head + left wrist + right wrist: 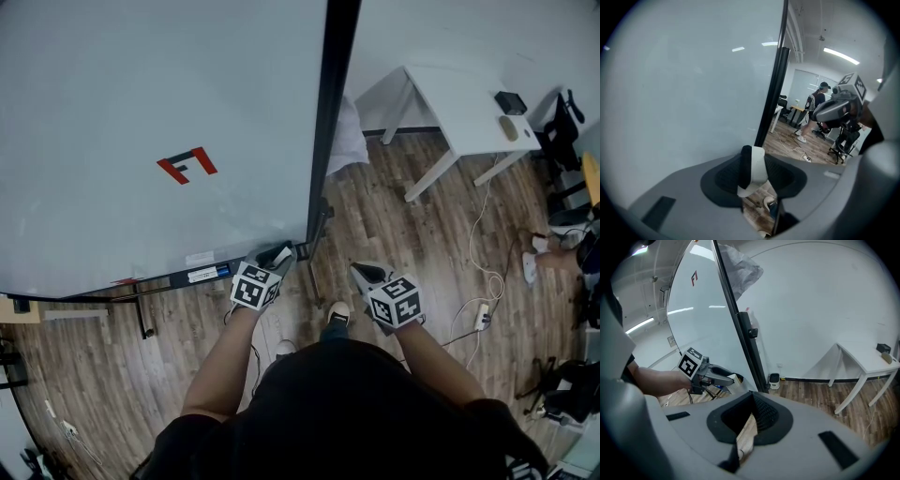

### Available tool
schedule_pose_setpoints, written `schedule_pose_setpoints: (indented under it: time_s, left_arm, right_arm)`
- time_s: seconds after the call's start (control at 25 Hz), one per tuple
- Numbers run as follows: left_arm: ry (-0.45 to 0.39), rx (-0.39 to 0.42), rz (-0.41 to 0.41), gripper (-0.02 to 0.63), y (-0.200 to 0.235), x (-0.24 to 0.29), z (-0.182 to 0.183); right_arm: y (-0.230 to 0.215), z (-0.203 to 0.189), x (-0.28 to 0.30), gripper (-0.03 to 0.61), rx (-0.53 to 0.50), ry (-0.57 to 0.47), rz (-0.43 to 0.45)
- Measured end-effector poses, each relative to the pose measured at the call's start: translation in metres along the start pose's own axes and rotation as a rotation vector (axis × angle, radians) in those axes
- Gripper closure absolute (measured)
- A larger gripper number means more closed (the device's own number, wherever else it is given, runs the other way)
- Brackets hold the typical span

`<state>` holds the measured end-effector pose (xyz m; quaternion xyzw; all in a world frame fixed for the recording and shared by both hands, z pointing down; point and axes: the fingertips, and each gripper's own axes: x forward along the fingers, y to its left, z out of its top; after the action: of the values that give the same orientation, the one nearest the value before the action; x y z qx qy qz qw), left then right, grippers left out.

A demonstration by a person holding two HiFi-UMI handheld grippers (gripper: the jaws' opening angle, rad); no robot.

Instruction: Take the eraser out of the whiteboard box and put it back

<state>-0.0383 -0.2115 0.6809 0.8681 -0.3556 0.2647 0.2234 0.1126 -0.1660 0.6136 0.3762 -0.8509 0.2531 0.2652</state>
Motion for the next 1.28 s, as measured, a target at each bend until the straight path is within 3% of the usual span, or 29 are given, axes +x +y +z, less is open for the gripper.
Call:
schedule_pose_setpoints:
  time_s: [0.64, 1.28]
  left_arm:
    - [0.027, 0.004, 0.008, 0.449, 0.001, 0.008, -0.006]
    - [-0.015, 0.02, 0.012, 0.443, -0.002, -0.005, 0.006]
  right_arm:
    - [-0.002, -0.005, -0.004, 0.583, 0.01, 0.003, -0.01]
    - [0.004, -0.002, -0.008, 0.583, 0.0, -0.011, -0.008]
